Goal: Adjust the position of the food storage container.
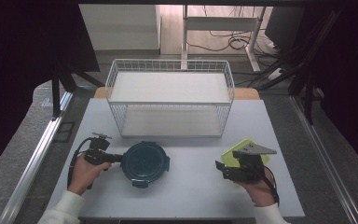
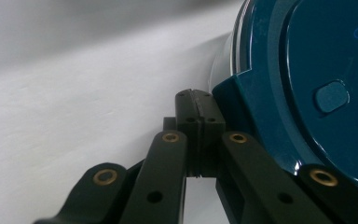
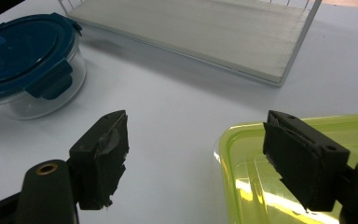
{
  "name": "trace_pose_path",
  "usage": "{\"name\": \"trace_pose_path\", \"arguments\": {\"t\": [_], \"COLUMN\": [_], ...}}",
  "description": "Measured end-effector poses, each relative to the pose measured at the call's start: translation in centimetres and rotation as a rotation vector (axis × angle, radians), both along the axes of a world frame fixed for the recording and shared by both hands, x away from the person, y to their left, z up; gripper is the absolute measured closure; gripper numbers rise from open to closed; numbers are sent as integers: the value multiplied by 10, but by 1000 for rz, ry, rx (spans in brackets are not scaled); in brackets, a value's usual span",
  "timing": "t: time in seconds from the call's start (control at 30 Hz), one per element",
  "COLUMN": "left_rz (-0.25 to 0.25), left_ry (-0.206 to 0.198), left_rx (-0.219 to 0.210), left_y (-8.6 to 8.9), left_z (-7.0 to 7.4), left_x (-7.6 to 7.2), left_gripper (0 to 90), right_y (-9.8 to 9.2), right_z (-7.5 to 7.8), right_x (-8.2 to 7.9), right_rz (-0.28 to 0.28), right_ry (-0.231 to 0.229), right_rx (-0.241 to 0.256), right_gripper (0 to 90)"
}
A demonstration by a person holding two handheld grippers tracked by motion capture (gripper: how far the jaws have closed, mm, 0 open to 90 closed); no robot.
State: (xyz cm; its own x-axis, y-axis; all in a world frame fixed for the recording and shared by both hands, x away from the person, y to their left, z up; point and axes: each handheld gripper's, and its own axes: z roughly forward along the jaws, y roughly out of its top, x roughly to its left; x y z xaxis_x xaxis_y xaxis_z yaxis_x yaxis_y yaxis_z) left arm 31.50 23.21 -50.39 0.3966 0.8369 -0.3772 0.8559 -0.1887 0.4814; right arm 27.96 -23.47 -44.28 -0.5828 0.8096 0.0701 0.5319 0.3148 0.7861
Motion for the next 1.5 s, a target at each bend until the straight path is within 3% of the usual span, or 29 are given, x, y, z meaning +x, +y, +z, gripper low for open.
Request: {"name": "trace_pose_path", "arguments": {"t": [0.3,0.67,1.5], "left_rz": [-78,-131,-151], "left_ry": [12,16,4], "left_rx": [4,-11,-37], "left_y": [-23,-39,-57], "left_z": [1,1,-2], "left_x": [3,3,-1], "left_gripper": [900,899,899], "right_y": [1,2,2], "right_z": [-1,-2,0], "right_x": [0,0,-1], "right_rz": [2,4,-10], "right_ry": [2,4,12], "right_rx": [-3,-9,1], "right_gripper": [217,217,215]}}
